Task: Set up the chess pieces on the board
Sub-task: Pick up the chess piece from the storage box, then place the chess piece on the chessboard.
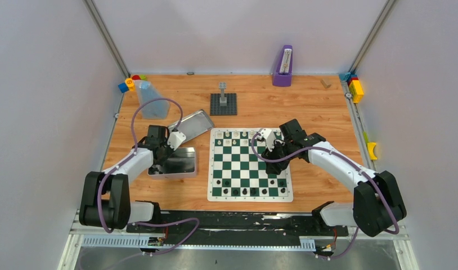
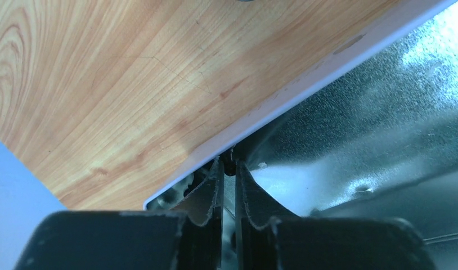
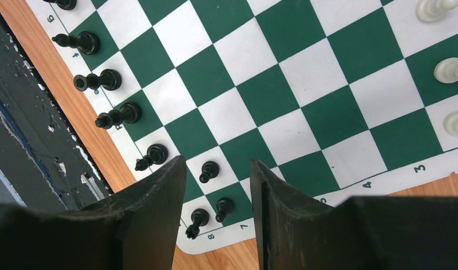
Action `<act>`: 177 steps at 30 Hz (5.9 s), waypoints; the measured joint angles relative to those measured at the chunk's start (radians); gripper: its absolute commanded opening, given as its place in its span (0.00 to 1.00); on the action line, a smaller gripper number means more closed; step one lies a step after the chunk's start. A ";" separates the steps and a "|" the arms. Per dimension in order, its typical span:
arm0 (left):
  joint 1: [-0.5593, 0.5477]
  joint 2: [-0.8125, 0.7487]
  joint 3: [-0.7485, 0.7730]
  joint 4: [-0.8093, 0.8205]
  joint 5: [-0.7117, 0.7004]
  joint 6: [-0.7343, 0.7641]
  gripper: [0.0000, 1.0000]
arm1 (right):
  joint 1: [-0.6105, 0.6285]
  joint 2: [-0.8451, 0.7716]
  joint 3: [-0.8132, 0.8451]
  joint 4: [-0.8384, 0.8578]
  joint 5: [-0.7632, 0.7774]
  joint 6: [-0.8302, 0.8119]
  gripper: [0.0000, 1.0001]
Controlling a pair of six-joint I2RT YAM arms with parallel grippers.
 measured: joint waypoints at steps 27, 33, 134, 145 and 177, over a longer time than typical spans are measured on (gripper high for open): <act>-0.045 -0.228 0.360 -0.508 0.532 0.120 0.02 | 0.000 0.064 0.219 -0.047 -0.243 0.020 0.48; -0.255 -0.159 0.470 -0.521 0.580 0.062 0.01 | -0.001 0.140 0.364 0.005 -0.433 0.093 0.53; -0.385 0.281 0.836 -0.172 1.285 -0.616 0.54 | -0.142 0.274 0.423 0.474 -0.910 0.720 0.00; -0.385 0.313 0.839 -0.114 1.318 -0.693 0.51 | -0.142 0.274 0.422 0.507 -0.916 0.747 0.00; -0.394 0.323 0.833 -0.059 1.336 -0.745 0.41 | -0.142 0.275 0.422 0.563 -0.916 0.795 0.00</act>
